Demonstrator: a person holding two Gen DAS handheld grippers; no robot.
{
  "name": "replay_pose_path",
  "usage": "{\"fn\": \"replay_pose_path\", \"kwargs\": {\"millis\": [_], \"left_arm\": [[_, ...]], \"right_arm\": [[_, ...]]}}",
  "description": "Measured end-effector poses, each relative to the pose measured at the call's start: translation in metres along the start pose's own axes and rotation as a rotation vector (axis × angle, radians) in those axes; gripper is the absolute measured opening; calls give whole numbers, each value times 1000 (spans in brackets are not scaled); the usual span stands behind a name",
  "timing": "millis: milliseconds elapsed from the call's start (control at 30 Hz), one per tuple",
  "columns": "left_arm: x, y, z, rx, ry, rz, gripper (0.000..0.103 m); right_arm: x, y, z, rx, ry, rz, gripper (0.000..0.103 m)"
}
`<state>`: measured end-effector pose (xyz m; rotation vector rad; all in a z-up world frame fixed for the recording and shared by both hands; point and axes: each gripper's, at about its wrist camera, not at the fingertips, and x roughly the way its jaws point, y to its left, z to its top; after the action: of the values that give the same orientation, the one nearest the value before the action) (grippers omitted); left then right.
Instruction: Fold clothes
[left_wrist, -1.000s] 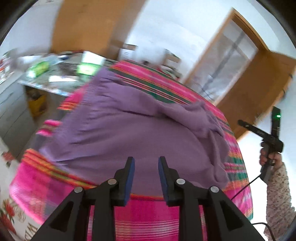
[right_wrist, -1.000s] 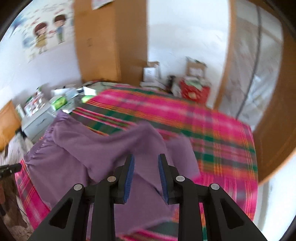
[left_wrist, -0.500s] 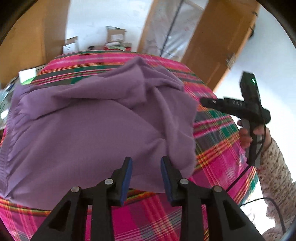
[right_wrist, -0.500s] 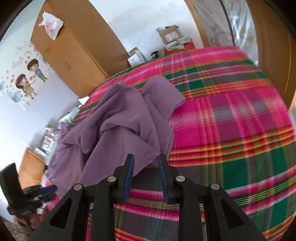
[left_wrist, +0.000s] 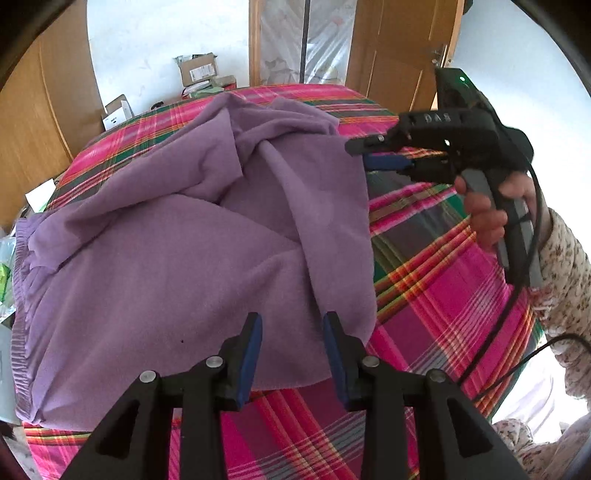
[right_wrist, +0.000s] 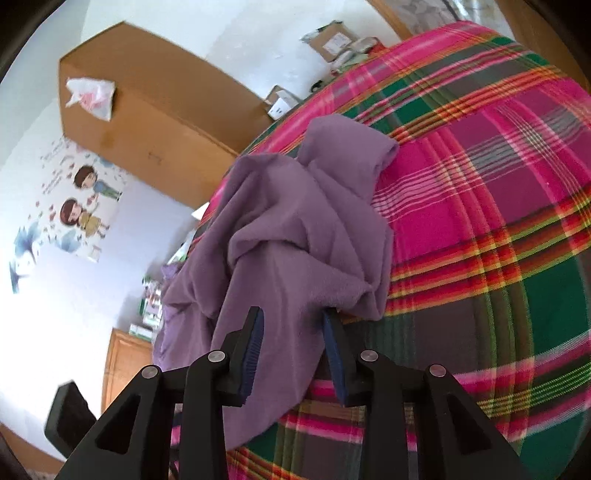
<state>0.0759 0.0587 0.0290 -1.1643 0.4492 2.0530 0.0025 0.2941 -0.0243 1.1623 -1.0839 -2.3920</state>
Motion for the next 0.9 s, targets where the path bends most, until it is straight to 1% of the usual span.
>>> {"fn": "replay_pose_path", "kwargs": {"millis": [100, 167, 200, 267, 500, 633, 767, 900], "left_arm": [[-5, 3, -3, -2, -9, -9, 35], [-6, 6, -5, -8, -6, 3, 35], [-6, 7, -6, -11, -4, 10, 35], [-5, 6, -9, -2, 3, 17, 35], [-3, -10, -3, 28, -14, -11, 35], [3, -19, -3, 44, -3, 11, 35], [9, -27, -10, 79, 17, 50, 35], [14, -30, -13, 83, 29, 86, 35]], "right_arm": [[4, -2, 1, 11, -7, -15, 26], [5, 0, 2, -8, -23, -58, 12], [4, 2, 2, -14, -35, -68, 11], [2, 0, 2, -15, -60, -62, 6], [-14, 8, 0, -33, -134, -27, 5], [-26, 20, -2, -62, -174, -12, 4], [-41, 33, -7, -106, -234, -34, 4], [-54, 45, -16, -162, -280, -61, 4]]}}
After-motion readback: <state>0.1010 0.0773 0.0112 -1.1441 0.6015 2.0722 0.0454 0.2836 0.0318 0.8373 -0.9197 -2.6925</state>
